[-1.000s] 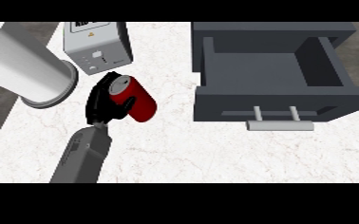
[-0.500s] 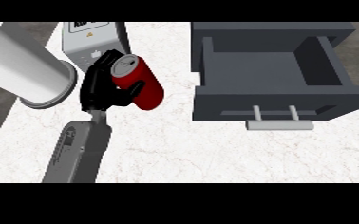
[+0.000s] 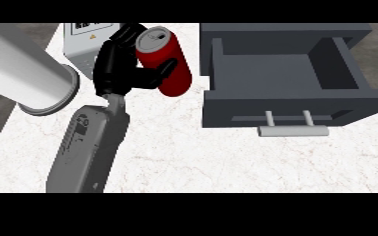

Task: Pick up the can, place it into the drawer and close the drawer

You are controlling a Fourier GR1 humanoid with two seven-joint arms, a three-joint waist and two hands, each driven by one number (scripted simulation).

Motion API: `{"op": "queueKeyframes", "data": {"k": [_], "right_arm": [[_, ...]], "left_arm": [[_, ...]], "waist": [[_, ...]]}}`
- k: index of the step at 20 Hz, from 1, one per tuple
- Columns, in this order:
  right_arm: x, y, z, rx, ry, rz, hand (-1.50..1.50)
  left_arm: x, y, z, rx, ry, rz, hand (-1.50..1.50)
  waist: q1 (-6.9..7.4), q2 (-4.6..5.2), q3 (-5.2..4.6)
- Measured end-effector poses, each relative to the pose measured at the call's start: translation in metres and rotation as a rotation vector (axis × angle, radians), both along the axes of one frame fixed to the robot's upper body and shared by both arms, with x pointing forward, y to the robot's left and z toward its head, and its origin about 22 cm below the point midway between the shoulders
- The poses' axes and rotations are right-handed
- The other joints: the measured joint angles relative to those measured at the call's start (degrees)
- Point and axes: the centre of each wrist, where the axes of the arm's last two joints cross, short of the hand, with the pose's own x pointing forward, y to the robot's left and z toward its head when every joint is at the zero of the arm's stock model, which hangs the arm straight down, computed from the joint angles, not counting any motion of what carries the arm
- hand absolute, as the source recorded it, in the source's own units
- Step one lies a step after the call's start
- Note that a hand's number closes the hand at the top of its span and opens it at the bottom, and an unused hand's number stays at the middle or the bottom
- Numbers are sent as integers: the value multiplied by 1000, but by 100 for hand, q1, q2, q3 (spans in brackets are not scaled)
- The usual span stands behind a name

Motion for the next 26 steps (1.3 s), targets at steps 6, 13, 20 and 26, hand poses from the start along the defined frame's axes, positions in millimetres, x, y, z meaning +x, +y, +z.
{"op": "queueKeyframes", "data": {"k": [6, 13, 20, 26], "right_arm": [[-1, 2, -2, 5, -3, 2, -150], [6, 1, -4, 12, -9, 18, -150], [14, 4, -1, 14, -1, 18, -150], [8, 2, -4, 7, -4, 25, -150]], "left_arm": [[9, -30, 33, 14, -5, -12, 150], [30, -63, 64, 37, -8, -13, 150], [44, -98, 90, 52, -20, -19, 150], [52, -119, 95, 70, -7, -25, 150]], "waist": [[-22, 2, -1], [-54, 15, 0], [-88, 25, 0], [-136, 25, 2]]}}
